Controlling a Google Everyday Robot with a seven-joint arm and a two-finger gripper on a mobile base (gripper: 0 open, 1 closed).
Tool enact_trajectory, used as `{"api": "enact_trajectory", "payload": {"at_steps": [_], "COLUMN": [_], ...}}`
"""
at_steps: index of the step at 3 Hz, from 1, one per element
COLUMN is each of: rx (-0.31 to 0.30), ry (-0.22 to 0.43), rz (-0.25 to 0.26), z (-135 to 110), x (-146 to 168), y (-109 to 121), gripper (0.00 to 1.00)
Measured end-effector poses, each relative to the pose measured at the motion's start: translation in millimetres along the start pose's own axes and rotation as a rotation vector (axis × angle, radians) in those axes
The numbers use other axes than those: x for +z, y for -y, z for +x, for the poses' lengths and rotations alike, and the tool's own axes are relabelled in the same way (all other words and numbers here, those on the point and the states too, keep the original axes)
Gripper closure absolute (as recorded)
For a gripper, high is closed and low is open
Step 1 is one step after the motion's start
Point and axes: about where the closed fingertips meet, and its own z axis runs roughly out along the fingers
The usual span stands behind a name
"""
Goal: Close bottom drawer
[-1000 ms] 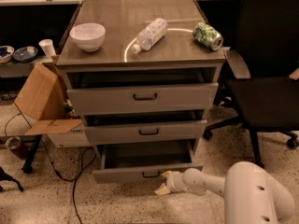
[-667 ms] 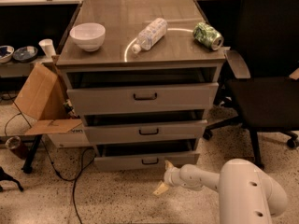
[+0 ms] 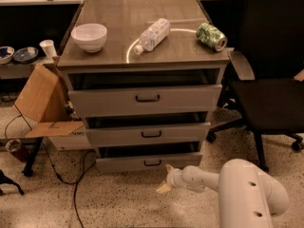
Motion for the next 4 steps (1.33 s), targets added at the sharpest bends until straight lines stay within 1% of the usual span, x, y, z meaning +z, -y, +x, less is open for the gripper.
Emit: {"api": "enact_trajectory", "payload": {"at_steps": [1,2,3,4], "rx": [0.021,0.028,0.026,0.017], "ry": [-0.052,-0.094,-0.139,-0.162], "rz": [0.067,0.133,0.216,0.254], "z": [2,4,-3,-9], "x": [-5,-7,-2,3], "y": [12,29,52,65], "gripper": [0.50,0.73,1.00,0.00]}}
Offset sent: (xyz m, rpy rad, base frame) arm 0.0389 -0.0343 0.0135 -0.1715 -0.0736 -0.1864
